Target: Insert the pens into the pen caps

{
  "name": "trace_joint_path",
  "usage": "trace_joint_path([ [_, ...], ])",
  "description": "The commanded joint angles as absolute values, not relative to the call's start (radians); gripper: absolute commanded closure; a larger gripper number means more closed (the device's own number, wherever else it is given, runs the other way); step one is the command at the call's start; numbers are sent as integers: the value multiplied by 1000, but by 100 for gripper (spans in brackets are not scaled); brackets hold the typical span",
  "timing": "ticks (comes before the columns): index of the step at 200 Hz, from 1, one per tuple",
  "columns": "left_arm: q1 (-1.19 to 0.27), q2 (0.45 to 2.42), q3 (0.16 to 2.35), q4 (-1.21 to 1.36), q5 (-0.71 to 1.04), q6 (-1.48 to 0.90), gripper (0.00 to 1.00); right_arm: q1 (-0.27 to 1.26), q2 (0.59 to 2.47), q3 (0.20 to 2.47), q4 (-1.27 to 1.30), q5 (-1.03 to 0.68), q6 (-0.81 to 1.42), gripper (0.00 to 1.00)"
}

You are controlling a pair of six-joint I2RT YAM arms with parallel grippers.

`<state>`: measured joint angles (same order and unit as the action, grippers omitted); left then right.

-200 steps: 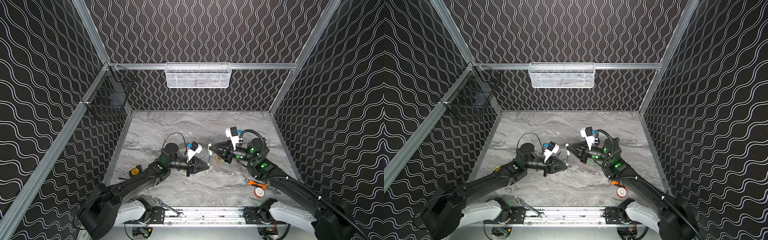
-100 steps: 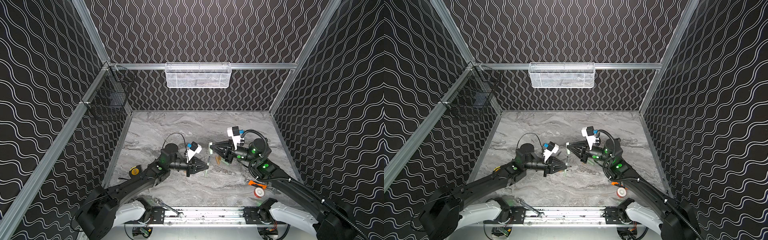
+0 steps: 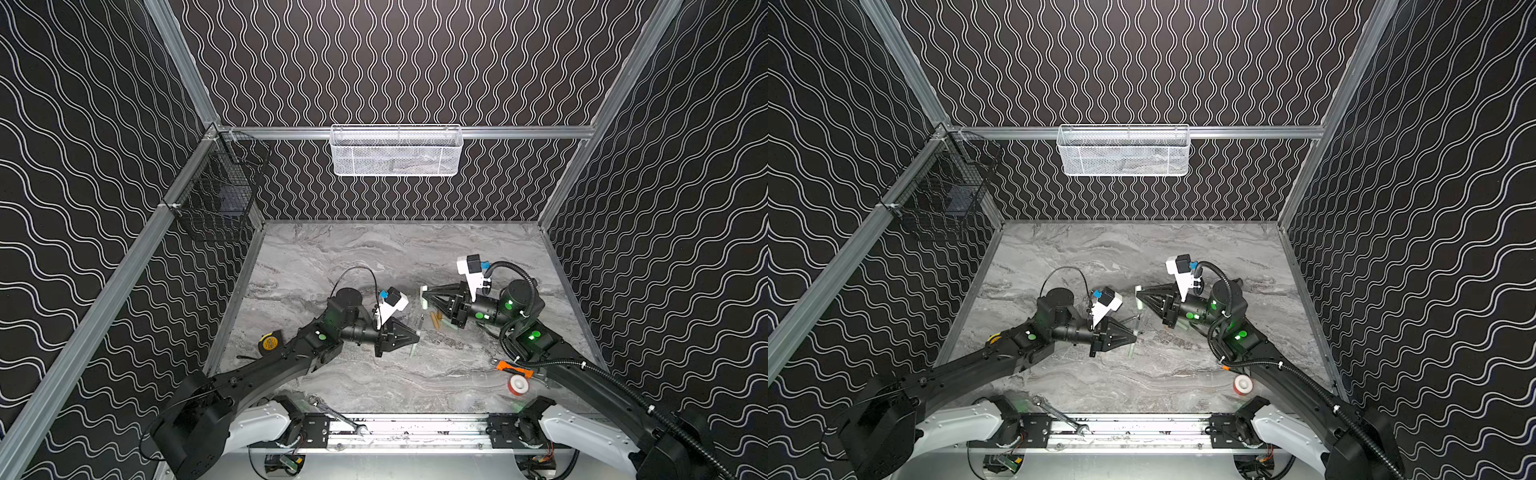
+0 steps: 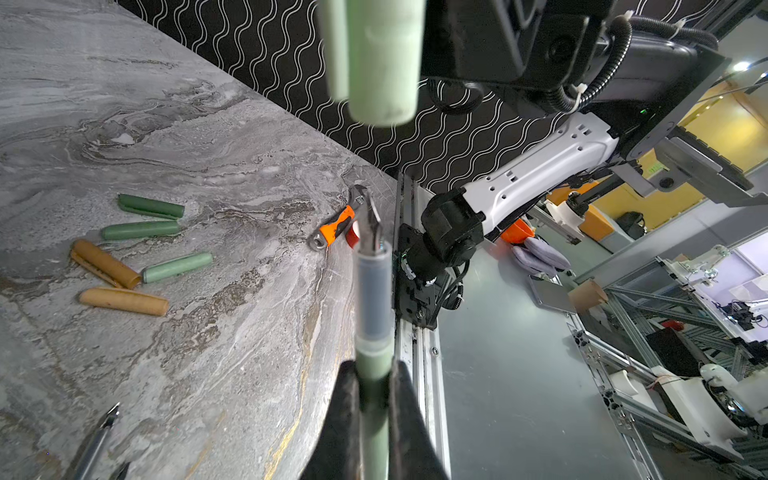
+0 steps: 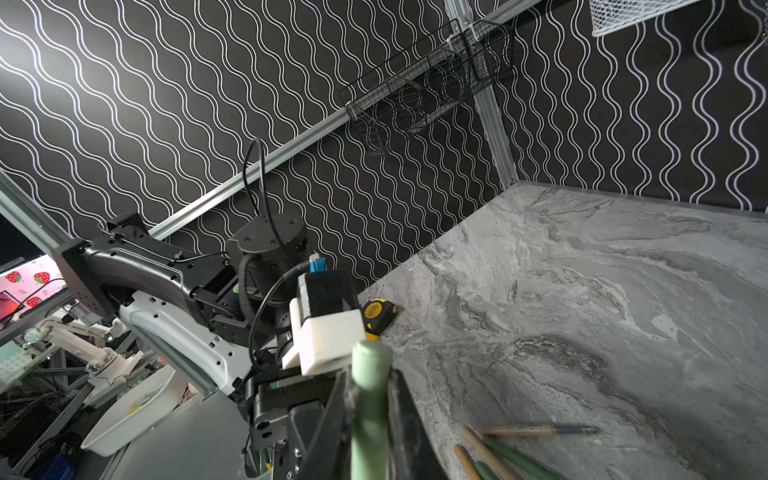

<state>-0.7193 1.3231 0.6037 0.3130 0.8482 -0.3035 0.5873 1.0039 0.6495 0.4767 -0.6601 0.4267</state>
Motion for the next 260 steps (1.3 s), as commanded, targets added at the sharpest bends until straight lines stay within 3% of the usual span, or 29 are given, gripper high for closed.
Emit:
trace_joint_path([
  [1, -720, 1324, 609, 330, 845, -279, 100, 588, 1006, 660, 469, -653, 437, 85],
  [260, -723, 1273, 606, 316, 817, -254, 100, 620, 1023, 640, 508, -678, 466, 84],
])
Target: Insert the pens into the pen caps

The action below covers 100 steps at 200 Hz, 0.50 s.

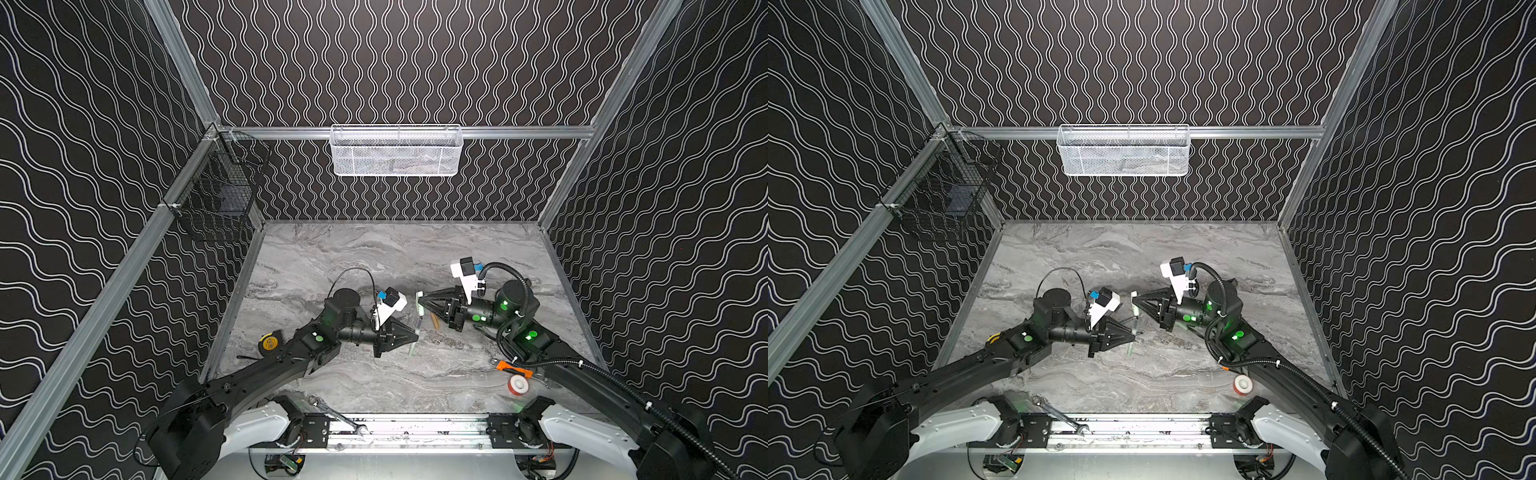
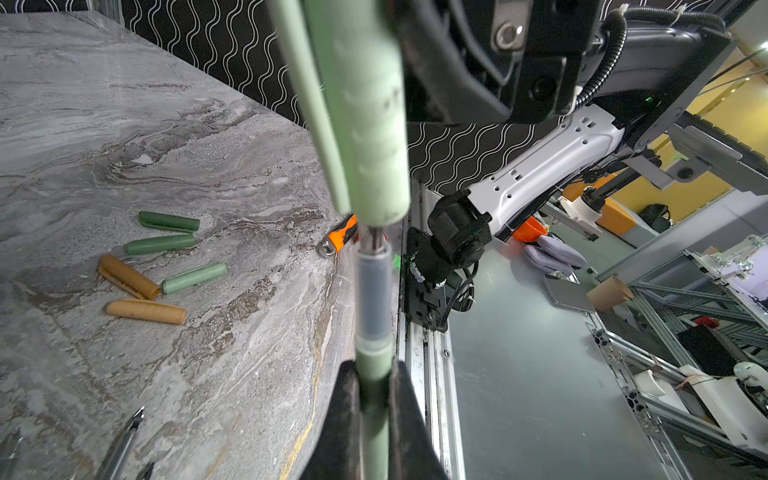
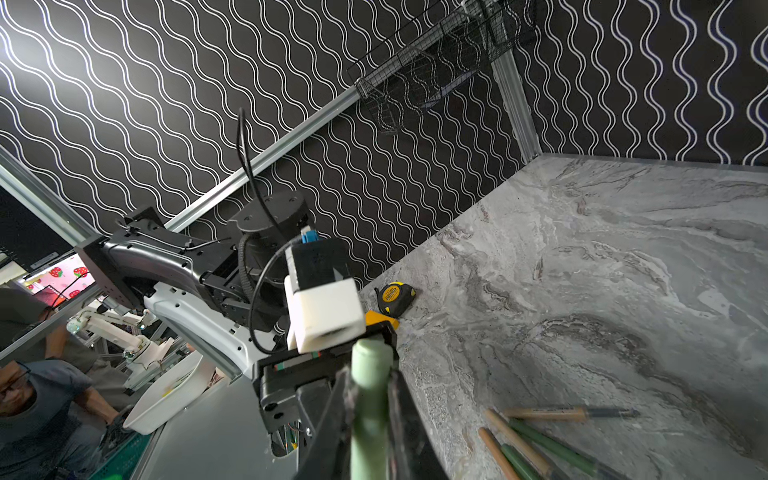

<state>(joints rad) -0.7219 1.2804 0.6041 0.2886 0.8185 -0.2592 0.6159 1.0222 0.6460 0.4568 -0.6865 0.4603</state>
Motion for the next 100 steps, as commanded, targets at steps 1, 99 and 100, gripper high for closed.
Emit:
trace_joint_path([
  [1, -723, 1272, 606, 317, 817, -254, 100, 620, 1022, 640, 508, -678, 466, 84],
  [99, -715, 1222, 579, 377, 785, -271, 100, 636, 1002, 582, 588, -671, 509, 84],
  [100, -715, 1222, 579, 380, 787, -273, 100, 637, 1001, 581, 592, -670, 510, 84],
])
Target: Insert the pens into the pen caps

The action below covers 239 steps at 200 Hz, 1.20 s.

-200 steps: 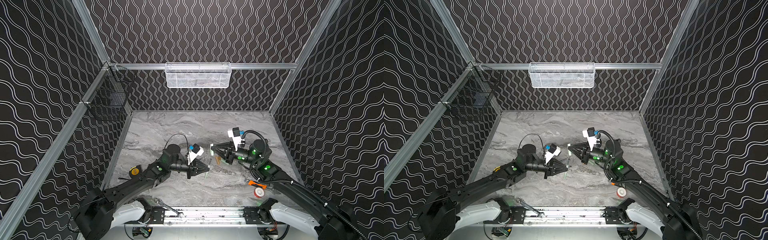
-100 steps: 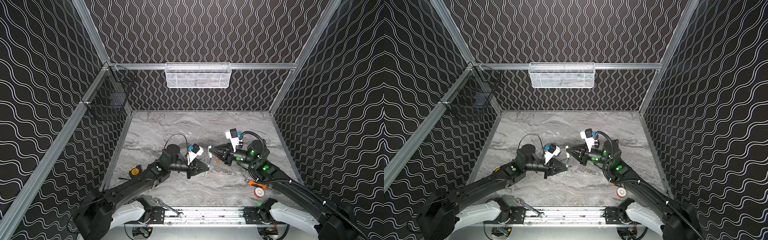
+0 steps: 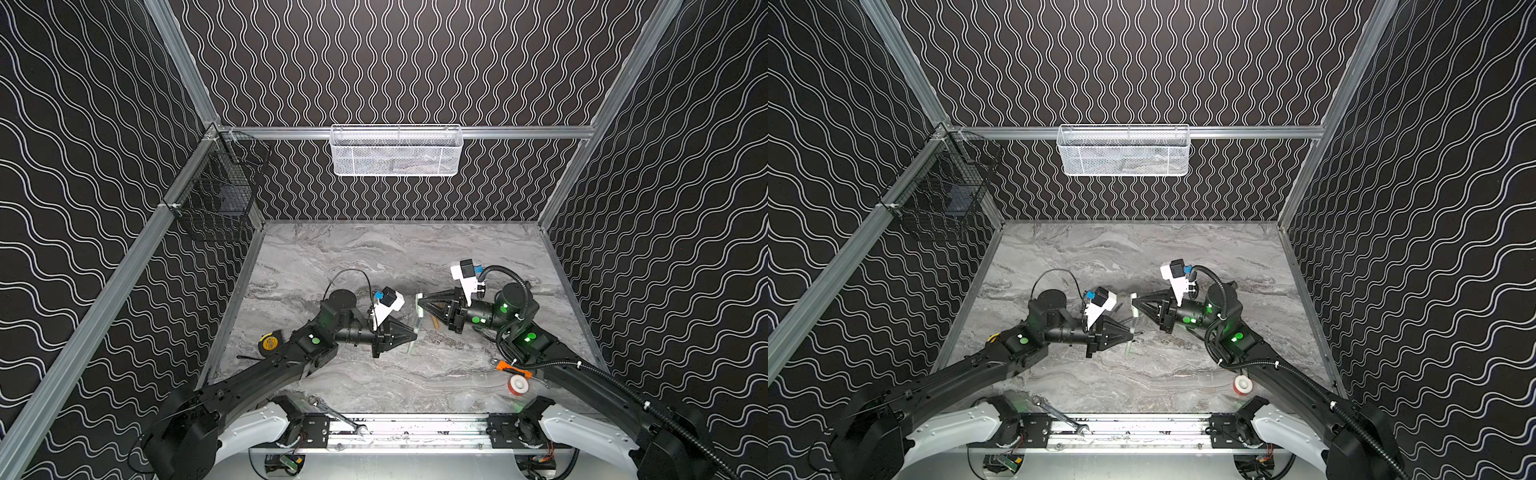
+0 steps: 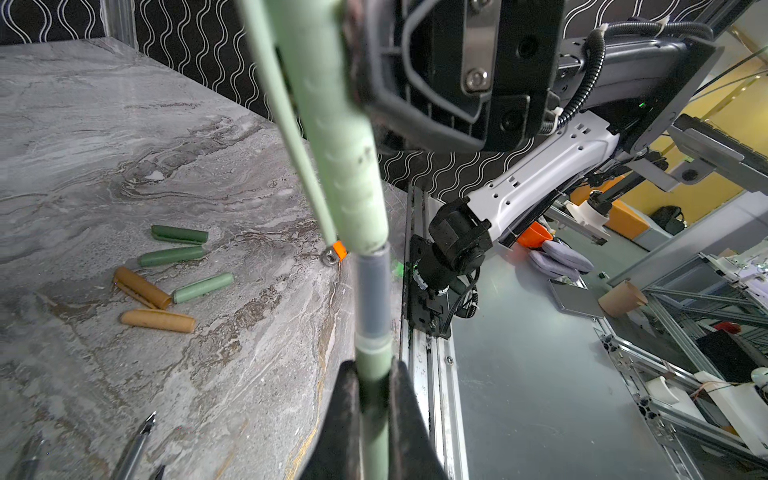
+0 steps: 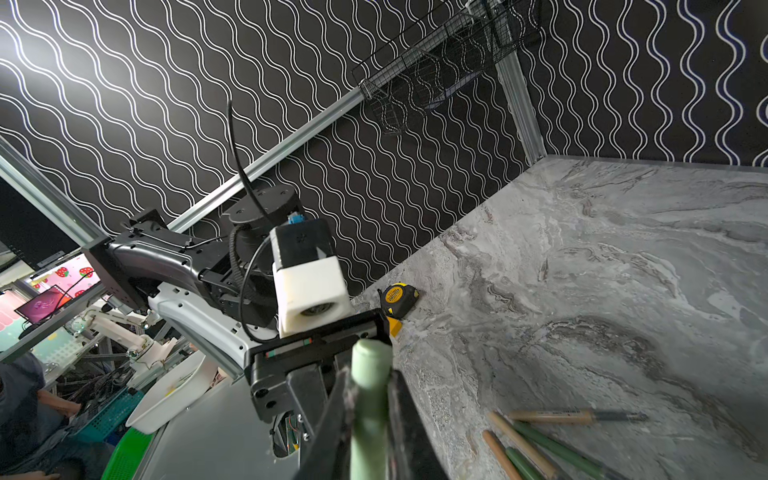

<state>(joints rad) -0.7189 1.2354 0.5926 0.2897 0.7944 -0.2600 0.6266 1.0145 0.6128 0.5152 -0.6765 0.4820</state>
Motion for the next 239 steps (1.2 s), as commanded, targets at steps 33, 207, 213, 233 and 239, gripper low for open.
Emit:
trace_joint_path([
  [33, -711, 1230, 578, 422, 812, -294, 100, 656, 992, 532, 684, -660, 542, 84],
  [207, -693, 1208, 599, 450, 796, -285, 100, 743, 997, 464, 818, -567, 537, 84],
  [213, -695, 1204, 600, 445, 792, -283, 100, 745, 999, 465, 820, -568, 534, 84],
  [233, -693, 1188, 602, 435, 778, -275, 100, 761, 1000, 466, 806, -565, 521, 84],
  [239, -693, 1183, 604, 430, 772, -272, 100, 765, 999, 470, 792, -561, 514, 84],
])
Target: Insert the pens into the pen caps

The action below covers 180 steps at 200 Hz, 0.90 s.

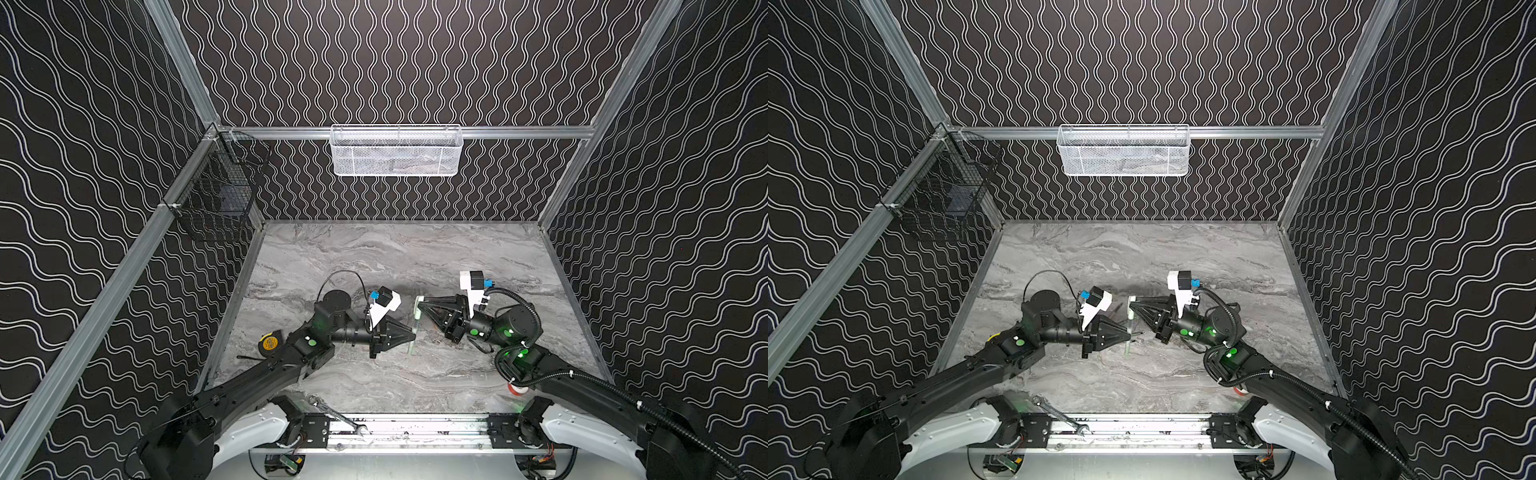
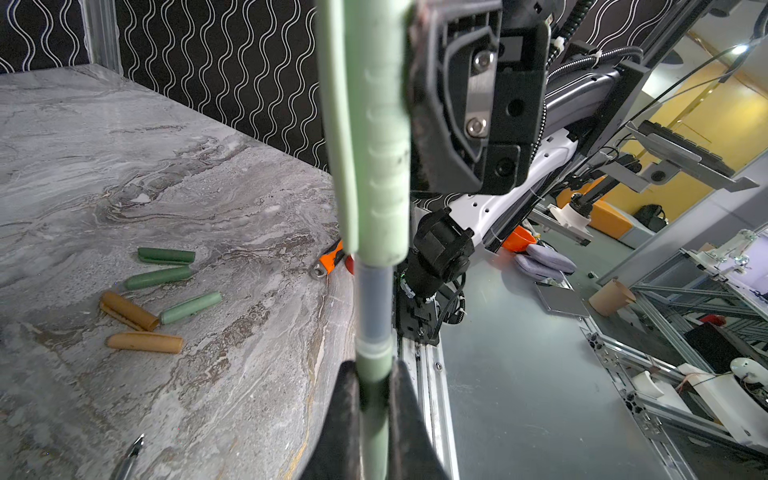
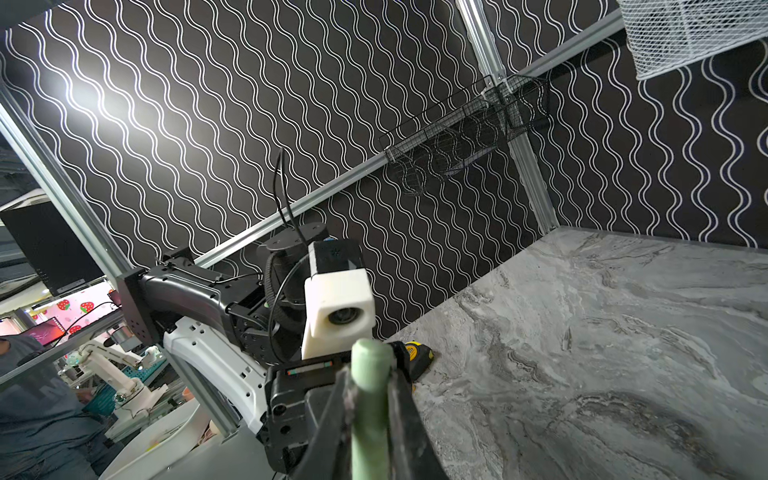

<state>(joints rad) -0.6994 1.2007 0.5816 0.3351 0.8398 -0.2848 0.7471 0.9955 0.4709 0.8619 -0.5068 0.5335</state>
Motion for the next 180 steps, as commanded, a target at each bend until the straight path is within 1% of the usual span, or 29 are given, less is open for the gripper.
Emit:
trace_joint_path([
  [1, -693, 1181, 604, 430, 772, -271, 100, 764, 999, 470, 791, -560, 512, 84],
  [89, -688, 1120, 607, 389, 722, -232, 100, 778, 970, 520, 594, -510, 434, 84],
  [125, -685, 1121, 605, 400, 728, -236, 100, 780, 998, 548, 586, -562, 438, 84],
  [159, -685, 1121, 618, 381, 724, -220, 100, 786, 1001, 544, 607, -571, 454, 84],
  [180, -685, 1124, 617, 382, 732, -219, 100, 787, 989, 559, 576, -571, 447, 80],
])
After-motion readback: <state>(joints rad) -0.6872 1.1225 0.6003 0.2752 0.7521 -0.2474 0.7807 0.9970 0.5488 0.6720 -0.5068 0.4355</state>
